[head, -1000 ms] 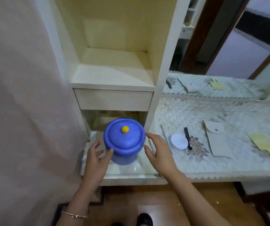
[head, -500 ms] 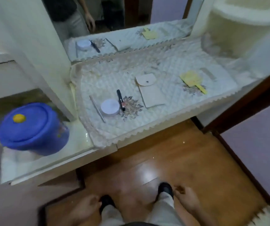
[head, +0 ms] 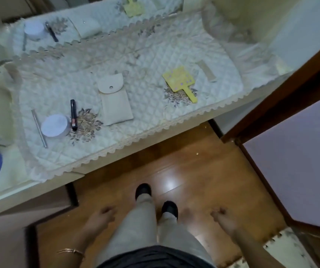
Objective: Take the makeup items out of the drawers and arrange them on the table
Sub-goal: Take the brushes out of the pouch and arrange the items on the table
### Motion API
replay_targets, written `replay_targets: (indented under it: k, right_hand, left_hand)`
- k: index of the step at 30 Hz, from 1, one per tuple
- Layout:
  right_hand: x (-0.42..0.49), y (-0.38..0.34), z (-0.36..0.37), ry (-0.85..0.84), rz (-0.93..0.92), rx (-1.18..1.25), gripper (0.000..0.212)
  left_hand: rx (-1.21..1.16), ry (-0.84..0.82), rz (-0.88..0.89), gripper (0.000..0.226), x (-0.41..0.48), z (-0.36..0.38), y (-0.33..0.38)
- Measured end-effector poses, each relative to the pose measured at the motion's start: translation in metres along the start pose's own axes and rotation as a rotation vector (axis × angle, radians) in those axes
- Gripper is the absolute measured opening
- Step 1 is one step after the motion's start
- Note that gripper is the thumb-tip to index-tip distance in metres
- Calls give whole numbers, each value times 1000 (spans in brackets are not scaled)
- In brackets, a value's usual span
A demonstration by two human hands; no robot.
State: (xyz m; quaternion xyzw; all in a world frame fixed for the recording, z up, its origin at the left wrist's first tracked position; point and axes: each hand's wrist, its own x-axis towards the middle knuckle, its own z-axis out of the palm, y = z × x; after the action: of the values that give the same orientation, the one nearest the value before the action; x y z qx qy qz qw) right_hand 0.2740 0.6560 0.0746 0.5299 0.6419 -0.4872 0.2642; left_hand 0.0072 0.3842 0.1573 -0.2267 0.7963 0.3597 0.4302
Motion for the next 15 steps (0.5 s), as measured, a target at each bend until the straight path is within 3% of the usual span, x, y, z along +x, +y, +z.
replay_targets:
  k: [1, 2, 4, 5, 8, 10, 12, 15]
  right_hand:
    - [4, -7, -5, 2, 11, 23, 23]
    - [7, -15, -10, 17, 22, 36, 19]
    - [17, -32, -18, 36, 17, 30, 6]
    - [23, -42, -21, 15, 23, -12, 17]
    - [33, -78, -40, -1, -151, -277, 39]
    - [26, -116, -50, -56, -190, -259, 28]
    - [25, -162, -58, -81, -292, -242, 11]
    - [24, -239, -69, -132, -535, -295, 12]
  left_hand:
    - [107, -39, 53, 25, 0, 14, -62]
    - [70, -13, -55, 25, -13, 23, -89]
    - [183, -86, -67, 23, -9, 35, -99]
    - [94, -92, -73, 22, -6, 36, -92]
    - [157, -82, -20, 24, 17, 34, -57]
    - [248, -162, 55, 11, 19, 34, -32]
    - [308, -223, 179, 29, 18, 31, 5]
    - [249, -327, 278, 20, 4, 19, 58]
